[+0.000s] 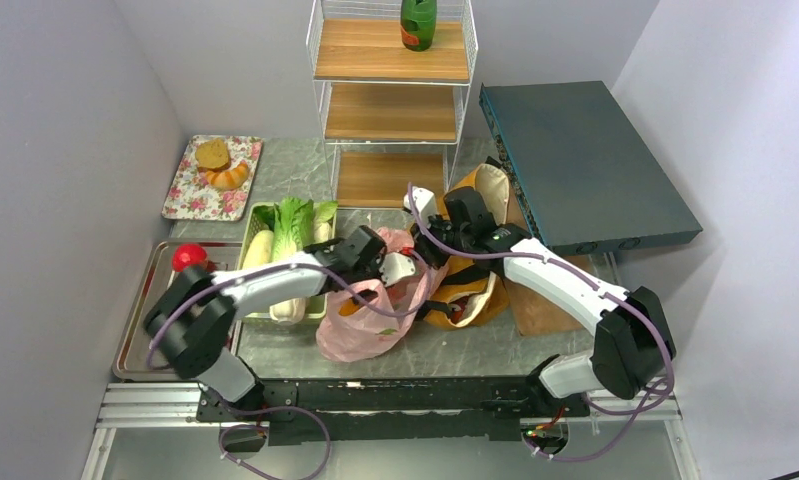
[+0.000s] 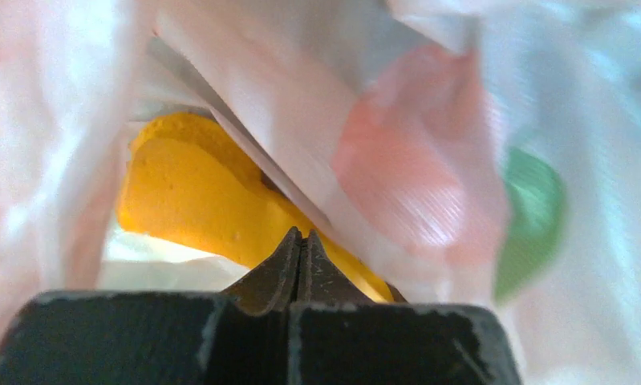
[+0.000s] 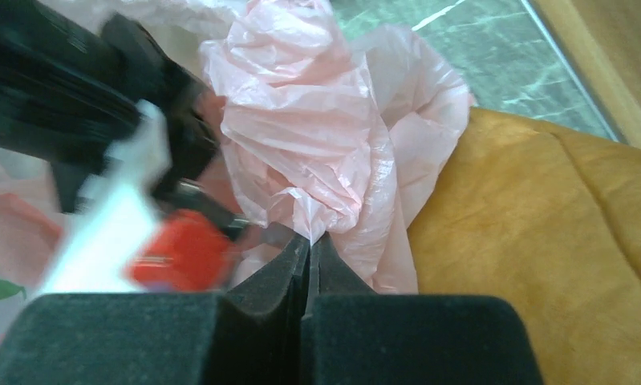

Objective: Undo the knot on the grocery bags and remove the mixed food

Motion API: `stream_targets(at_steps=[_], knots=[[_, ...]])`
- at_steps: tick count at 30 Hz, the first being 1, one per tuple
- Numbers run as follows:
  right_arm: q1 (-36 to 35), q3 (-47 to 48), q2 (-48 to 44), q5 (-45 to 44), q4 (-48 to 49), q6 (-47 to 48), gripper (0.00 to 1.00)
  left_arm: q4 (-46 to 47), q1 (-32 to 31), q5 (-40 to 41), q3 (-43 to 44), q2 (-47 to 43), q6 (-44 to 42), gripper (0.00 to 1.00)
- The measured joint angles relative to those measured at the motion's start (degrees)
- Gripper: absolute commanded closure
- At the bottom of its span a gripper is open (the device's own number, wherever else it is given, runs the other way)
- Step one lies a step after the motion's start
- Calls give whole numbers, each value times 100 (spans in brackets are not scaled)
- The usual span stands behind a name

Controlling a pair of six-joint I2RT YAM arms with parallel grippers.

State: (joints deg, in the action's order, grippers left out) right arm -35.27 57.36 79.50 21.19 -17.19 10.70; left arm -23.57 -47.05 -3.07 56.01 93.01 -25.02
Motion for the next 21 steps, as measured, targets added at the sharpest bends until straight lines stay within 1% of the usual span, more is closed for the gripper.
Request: stream_targets(at_steps=[4,7,10,13,17,19,20,21], knots=[[-114,0,72,146,-33,-44,100,111,85,-599,-549,-1392,7,100],[-127,2,208,162,-31,-90,100,474,83,-1237,-890,-2741,-227,100],[-125,37,391,131,-31,-153,100,793,83,-1902,-1137,-3773,-533,100],[-125,138,560,55,-28,-243,100,761,76,-2448,-1123,-4157,-835,100],[-125,264,678,0,17,-352,100,483,72,-2771,-1027,-4094,-1029,99],[-125,269,671,-2,68,-387,100,361,24,-2741,-1027,-4059,-1095,82],[-125,269,667,2,101,-389,100,302,-57,-2656,-1027,-4013,-1167,75],[-125,269,662,17,120,-389,100,247,-144,-2581,-1023,-3926,-1226,72]])
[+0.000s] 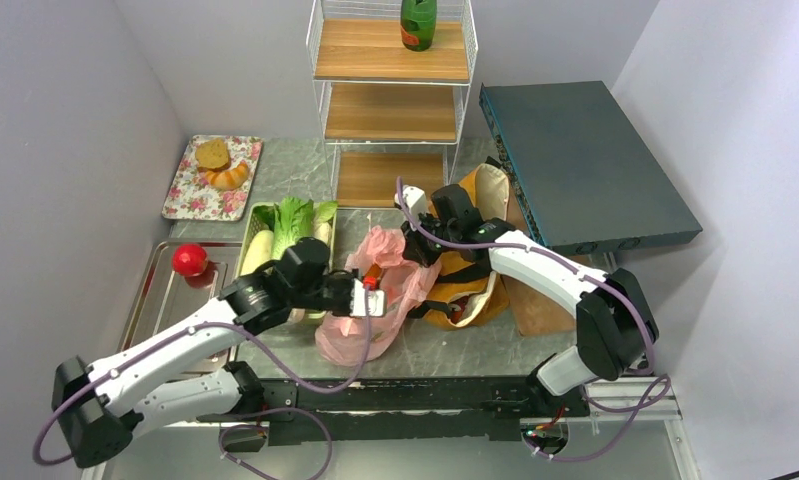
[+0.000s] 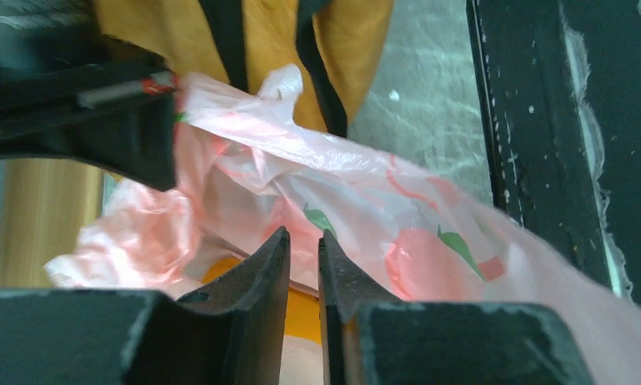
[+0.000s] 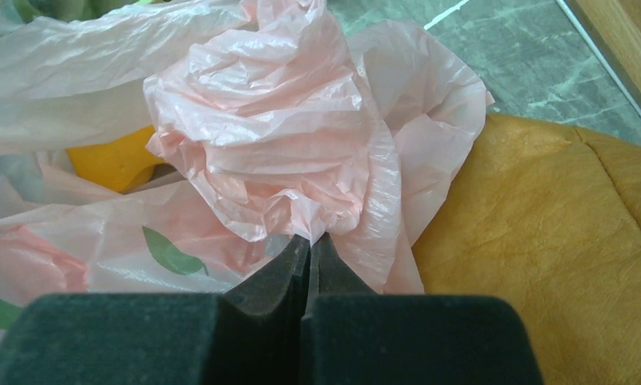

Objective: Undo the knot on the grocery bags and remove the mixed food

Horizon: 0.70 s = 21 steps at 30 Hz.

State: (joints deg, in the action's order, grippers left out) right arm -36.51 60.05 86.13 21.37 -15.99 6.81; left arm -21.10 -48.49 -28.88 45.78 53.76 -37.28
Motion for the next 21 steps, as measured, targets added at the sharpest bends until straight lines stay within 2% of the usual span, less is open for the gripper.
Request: stream_targets(at_steps=[6,13,15,18,21], knots=[[-31,-127,-372,170,162,116,100,166,-352,1154,-50,1237,-2,68],[-109,-175,-463,186,188,203,100,498,42,2249,-37,2487,111,65],[-109,-195,-463,184,188,219,100,498,278,2389,37,2776,157,60],[-107,-199,-463,179,188,229,100,498,520,2546,125,3084,190,41],[-109,-201,-461,177,190,260,100,509,586,2640,260,3342,186,28]])
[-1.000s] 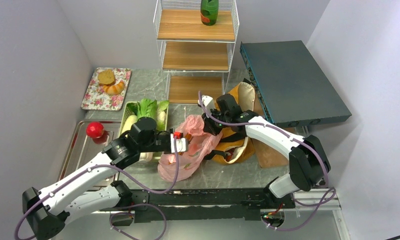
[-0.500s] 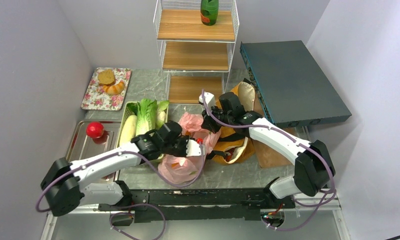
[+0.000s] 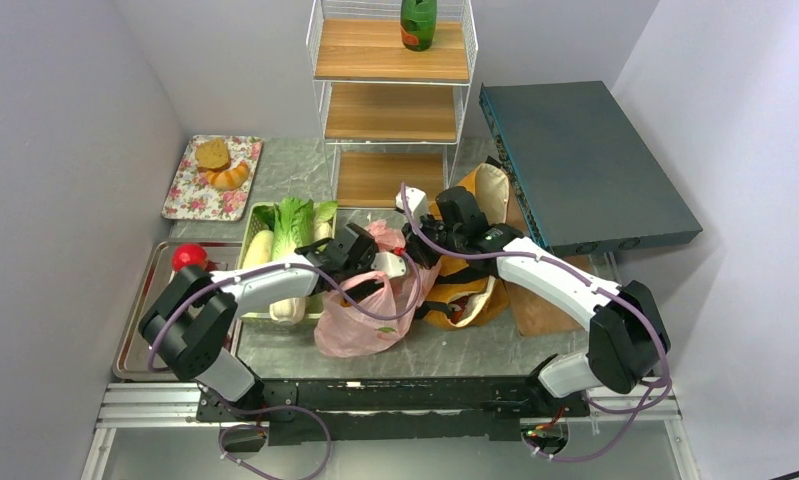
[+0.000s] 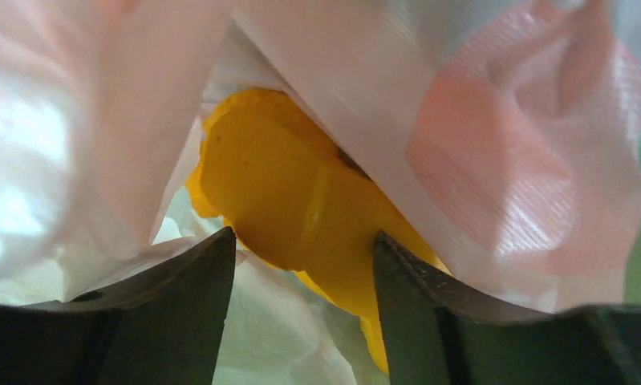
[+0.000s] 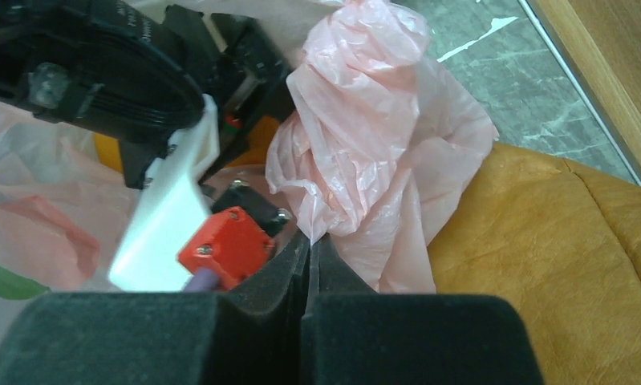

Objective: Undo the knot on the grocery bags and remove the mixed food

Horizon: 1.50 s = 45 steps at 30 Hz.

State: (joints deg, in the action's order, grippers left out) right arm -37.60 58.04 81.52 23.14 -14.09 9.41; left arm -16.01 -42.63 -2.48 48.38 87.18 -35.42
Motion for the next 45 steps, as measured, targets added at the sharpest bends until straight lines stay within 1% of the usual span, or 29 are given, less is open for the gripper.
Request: stream_targets(at_steps=[2,3,5,6,9,10,14,15,19,22,24,27,31,33,36,39,42,45], knots=[[2,0,0,-9,0,4,100,-26,26,42,181,175,4,19],[15,0,0,-55,7,17,100,-61,35,44,256,249,9,16],[66,0,4,-111,7,22,100,-131,42,74,404,404,11,16],[85,0,9,-155,11,22,100,-186,46,85,479,487,11,19],[146,0,37,-304,31,42,100,-426,44,114,761,793,50,36],[157,0,55,-352,28,46,100,-483,44,127,817,861,74,46],[168,0,118,-466,44,81,100,-737,4,140,1023,1115,149,98],[166,2,125,-485,48,98,100,-772,-4,133,1047,1150,157,100],[162,2,127,-455,85,118,100,-826,9,-28,1034,1054,179,100],[90,0,131,-323,74,116,100,-680,52,-365,734,605,186,100],[39,0,131,-251,66,111,100,-671,70,-702,481,122,170,100],[-7,-7,144,-160,50,105,100,-667,70,-1416,188,-901,76,100],[-4,-4,236,-146,50,87,100,-442,66,-2400,103,-2146,-114,100],[-4,-4,308,-146,50,83,100,-337,63,-2756,103,-2468,-164,100],[-4,-4,400,-144,48,63,100,-334,57,-3073,103,-2625,-184,100],[-4,-4,442,-146,48,66,100,-308,57,-3165,122,-2662,-24,100],[2,-4,444,-160,50,70,100,-210,63,-3051,387,-2671,398,100],[9,-4,444,-166,52,94,100,15,181,-2817,938,-2669,1093,100]])
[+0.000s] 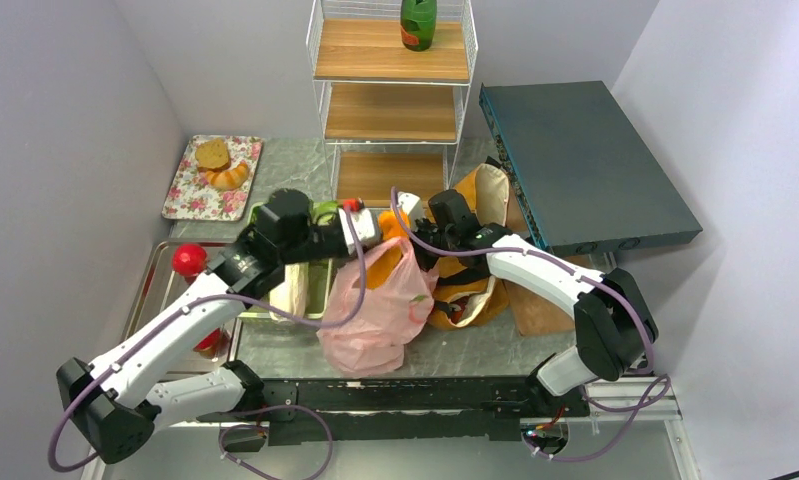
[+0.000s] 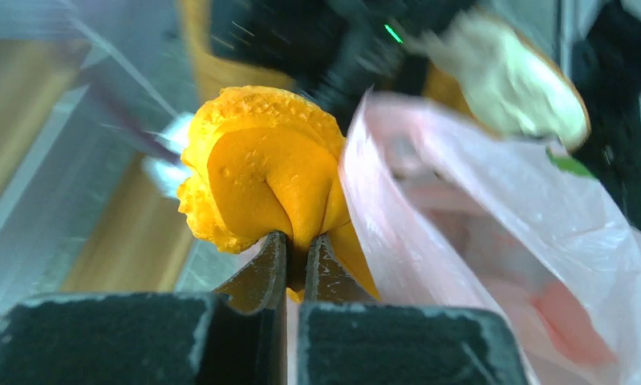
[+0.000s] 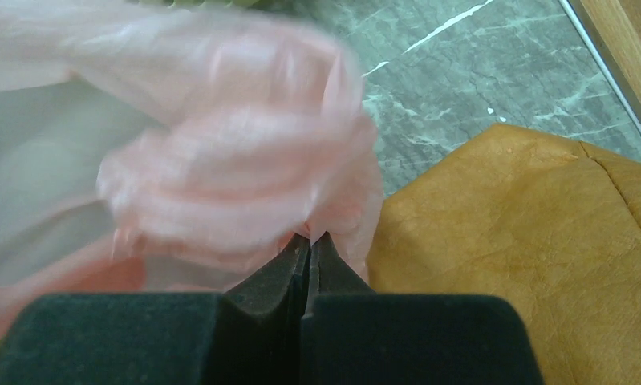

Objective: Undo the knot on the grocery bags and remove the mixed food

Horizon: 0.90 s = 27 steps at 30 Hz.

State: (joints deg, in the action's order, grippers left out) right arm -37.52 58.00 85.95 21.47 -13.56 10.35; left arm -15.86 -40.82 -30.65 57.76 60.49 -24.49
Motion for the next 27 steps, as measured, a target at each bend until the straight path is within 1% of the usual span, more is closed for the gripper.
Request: stream_targets(at_steps=[4,7,10,11,12,13,15,16,19,21,22,27], knots=[[9,-4,-2,4,7,20,100,396,474,234,651,15,951,100],[26,-4,-24,2,9,44,100,586,789,474,796,15,1506,100],[26,-4,-76,7,4,85,99,627,1003,833,817,52,1867,100],[26,-4,-105,7,0,101,94,634,1047,990,826,83,1958,100],[26,-4,-144,11,-11,105,83,634,1078,1172,846,118,2022,100],[26,2,-177,11,-15,103,69,632,1099,1394,883,168,2076,100],[26,59,-256,24,-57,83,44,664,1165,1690,922,240,2140,100],[26,136,-291,35,-101,68,39,678,1220,1742,925,256,2190,100],[26,560,-339,46,-208,-4,31,721,1449,1818,925,273,2376,100],[26,942,-356,7,-227,-44,19,793,1602,1823,925,273,2472,100],[26,1123,-361,-7,-223,-59,15,837,1663,1816,925,273,2518,100],[42,1663,-422,-42,-195,-76,12,960,1829,1727,925,273,2597,100]])
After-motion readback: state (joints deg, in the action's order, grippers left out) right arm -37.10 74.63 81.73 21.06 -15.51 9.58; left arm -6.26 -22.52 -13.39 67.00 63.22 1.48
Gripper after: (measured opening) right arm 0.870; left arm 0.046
